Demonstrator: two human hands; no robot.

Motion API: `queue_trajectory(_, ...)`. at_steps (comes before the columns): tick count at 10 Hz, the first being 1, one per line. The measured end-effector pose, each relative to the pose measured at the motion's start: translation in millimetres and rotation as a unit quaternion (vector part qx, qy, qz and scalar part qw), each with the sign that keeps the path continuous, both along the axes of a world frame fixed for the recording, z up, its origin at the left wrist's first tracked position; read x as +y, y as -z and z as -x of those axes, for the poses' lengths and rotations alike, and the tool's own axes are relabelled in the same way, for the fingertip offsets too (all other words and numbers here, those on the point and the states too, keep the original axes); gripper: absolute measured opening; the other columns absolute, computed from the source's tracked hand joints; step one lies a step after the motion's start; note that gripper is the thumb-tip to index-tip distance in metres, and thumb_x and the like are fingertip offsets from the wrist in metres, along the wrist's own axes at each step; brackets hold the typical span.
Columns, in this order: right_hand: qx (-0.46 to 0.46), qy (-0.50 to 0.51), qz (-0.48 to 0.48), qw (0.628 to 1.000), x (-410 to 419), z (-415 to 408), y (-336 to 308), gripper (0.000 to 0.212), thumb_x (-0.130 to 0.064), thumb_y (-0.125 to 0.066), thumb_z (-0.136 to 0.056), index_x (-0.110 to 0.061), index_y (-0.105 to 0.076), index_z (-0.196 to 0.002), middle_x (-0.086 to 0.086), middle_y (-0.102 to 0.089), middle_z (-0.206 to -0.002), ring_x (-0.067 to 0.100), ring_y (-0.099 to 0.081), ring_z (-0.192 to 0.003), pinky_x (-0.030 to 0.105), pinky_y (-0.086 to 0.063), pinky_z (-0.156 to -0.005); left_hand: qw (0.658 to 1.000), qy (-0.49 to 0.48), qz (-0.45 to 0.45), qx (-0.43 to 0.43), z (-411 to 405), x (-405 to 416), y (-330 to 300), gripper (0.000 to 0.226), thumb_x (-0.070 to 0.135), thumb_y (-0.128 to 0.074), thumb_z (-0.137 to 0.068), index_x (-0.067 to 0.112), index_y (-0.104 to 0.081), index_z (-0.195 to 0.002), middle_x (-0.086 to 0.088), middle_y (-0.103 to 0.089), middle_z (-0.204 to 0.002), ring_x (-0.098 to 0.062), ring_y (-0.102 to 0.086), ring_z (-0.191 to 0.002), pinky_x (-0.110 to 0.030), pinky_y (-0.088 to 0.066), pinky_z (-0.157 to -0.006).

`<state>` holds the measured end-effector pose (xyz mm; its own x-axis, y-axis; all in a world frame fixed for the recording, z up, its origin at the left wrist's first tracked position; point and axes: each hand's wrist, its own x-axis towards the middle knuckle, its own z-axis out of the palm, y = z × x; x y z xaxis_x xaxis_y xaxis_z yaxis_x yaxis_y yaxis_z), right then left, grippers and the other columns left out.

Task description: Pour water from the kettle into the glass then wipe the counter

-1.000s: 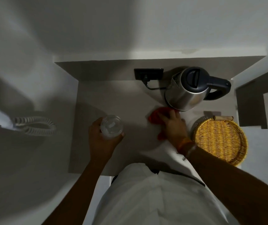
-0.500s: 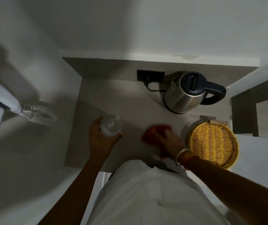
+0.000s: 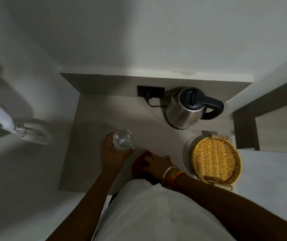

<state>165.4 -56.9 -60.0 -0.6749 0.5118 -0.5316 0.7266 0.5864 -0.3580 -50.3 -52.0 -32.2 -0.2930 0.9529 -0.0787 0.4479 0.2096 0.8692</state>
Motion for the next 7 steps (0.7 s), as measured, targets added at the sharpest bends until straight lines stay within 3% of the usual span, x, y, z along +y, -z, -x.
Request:
queue_trajectory(1, 0.069, 0.149, -0.032, 0.986, -15.8, -37.6, -23.0, 0.057, -0.026, -0.078, -0.080, -0.028, -0.067, -0.135, 0.015, -0.058, -0.138, 0.043, -0.056, -0.123, 0.057, -0.055, -0.094, 0.998, 0.039, 0.037, -0.015, -11.7, 7.3, 15.2, 0.066, 0.036, -0.101, -0.062, 0.032, -0.073, -0.121, 0.012, -0.079, -0.117, -0.014, -0.076, -0.109, -0.043, -0.065, -0.094)
queue_trajectory(2, 0.112, 0.307, -0.166, 0.930, -19.8, -77.2, -42.4, 0.062, -0.002, -0.084, -0.067, -0.018, -0.073, -0.126, 0.016, -0.067, -0.115, 0.038, -0.063, -0.099, 0.048, -0.060, -0.076, 0.996, 0.078, 0.049, -0.018, -24.9, 11.6, 16.7, 0.065, 0.036, -0.100, -0.059, 0.040, -0.072, -0.117, 0.021, -0.078, -0.113, -0.002, -0.076, -0.102, -0.024, -0.063, -0.083)
queue_trajectory(3, 0.095, 0.422, -0.260, 0.863, -20.4, -117.8, -55.7, 0.060, -0.010, -0.090, -0.066, -0.014, -0.073, -0.124, 0.018, -0.064, -0.114, 0.038, -0.059, -0.102, 0.047, -0.053, -0.084, 0.993, 0.107, 0.043, -0.019, -38.7, 13.5, 19.2, 0.069, 0.034, -0.101, -0.056, 0.057, -0.068, -0.112, 0.024, -0.078, -0.112, -0.002, -0.076, -0.102, -0.015, -0.058, -0.083)
queue_trajectory(4, 0.052, 0.516, -0.279, 0.808, -21.2, -156.3, -54.7, 0.065, 0.007, -0.082, -0.064, -0.013, -0.073, -0.125, 0.021, -0.062, -0.118, 0.046, -0.058, -0.108, 0.053, -0.054, -0.089, 0.993, 0.109, 0.041, -0.013, -48.9, 15.6, 22.3, 0.072, 0.023, -0.103, -0.057, 0.050, -0.067, -0.114, 0.010, -0.079, -0.115, -0.013, -0.076, -0.107, -0.033, -0.063, -0.093)
queue_trajectory(5, -0.031, 0.541, -0.173, 0.823, -25.0, -173.2, -46.4, 0.066, -0.005, -0.085, -0.074, -0.017, -0.067, -0.136, 0.023, -0.055, -0.135, 0.048, -0.054, -0.122, 0.059, -0.054, -0.099, 0.994, 0.103, 0.045, -0.014, -55.7, 14.6, 22.3, 0.074, 0.012, -0.105, -0.061, 0.031, -0.066, -0.120, -0.006, -0.078, -0.121, -0.027, -0.075, -0.111, -0.048, -0.062, -0.099)
queue_trajectory(6, -0.073, 0.511, -0.073, 0.853, -32.8, -173.4, -39.7, 0.066, -0.027, -0.078, -0.085, -0.027, -0.055, -0.147, 0.015, -0.043, -0.150, 0.041, -0.050, -0.131, 0.055, -0.053, -0.104, 0.992, 0.111, 0.060, -0.015, -55.9, 16.8, 21.4, 0.076, 0.012, -0.105, -0.063, 0.034, -0.062, -0.122, -0.002, -0.075, -0.124, -0.025, -0.073, -0.114, -0.050, -0.061, -0.104)
queue_trajectory(7, -0.007, 0.544, -0.136, 0.828, -25.1, -162.3, -49.1, 0.062, -0.029, -0.079, -0.083, -0.026, -0.059, -0.142, 0.014, -0.051, -0.140, 0.039, -0.056, -0.121, 0.049, -0.055, -0.096, 0.990, 0.131, 0.054, -0.019, -56.8, 18.8, 14.2, 0.082, 0.013, -0.106, -0.060, 0.030, -0.060, -0.125, 0.002, -0.071, -0.125, -0.020, -0.070, -0.116, -0.053, -0.060, -0.106)
